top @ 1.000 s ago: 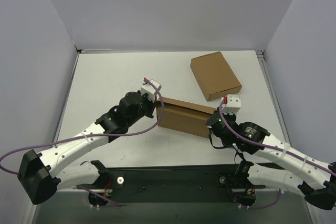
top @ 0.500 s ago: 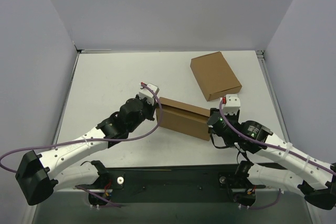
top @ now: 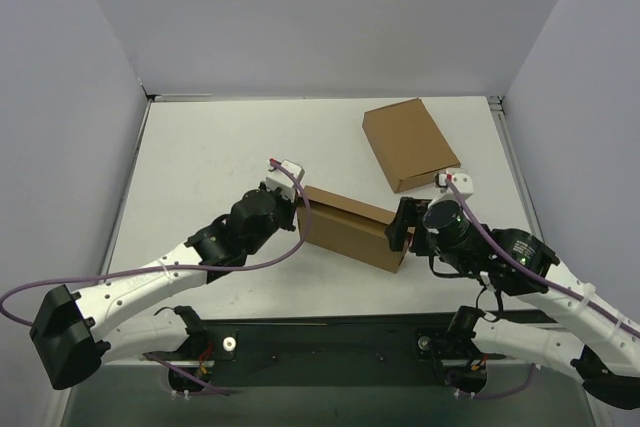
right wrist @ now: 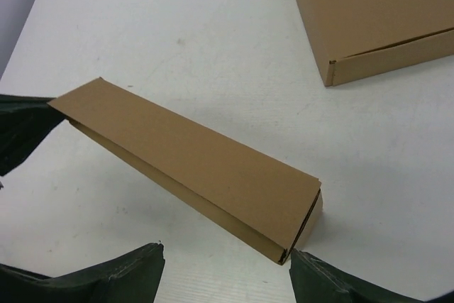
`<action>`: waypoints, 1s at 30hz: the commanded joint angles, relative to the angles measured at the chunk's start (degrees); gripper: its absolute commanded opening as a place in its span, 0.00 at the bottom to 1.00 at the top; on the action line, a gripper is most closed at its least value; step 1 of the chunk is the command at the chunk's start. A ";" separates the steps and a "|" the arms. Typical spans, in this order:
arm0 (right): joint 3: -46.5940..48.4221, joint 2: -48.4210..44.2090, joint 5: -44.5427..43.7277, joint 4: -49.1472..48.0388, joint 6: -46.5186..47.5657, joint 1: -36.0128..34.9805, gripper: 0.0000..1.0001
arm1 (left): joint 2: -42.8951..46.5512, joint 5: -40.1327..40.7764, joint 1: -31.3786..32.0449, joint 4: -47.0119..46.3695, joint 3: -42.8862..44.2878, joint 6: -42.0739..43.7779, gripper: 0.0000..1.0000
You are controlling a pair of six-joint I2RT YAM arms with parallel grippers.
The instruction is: Fold the paper box
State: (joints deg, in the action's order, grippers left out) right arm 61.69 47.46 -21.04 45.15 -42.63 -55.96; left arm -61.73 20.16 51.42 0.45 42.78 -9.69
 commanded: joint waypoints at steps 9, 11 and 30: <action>-7.98 -3.60 1.26 -9.81 -2.11 12.37 0.68 | -2.69 -0.21 1.84 13.26 -1.57 0.20 0.00; -9.65 -3.87 1.61 -9.64 -2.98 12.37 0.65 | -3.04 -0.30 1.93 13.35 -1.39 0.38 0.00; -21.08 -8.61 0.03 -8.32 -8.26 12.20 0.27 | -0.41 -4.42 2.72 16.60 6.25 4.15 0.48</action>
State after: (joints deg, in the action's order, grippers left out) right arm 43.83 37.69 -20.32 29.98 -51.00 -43.86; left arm -63.05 21.02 53.41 7.68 46.57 -7.03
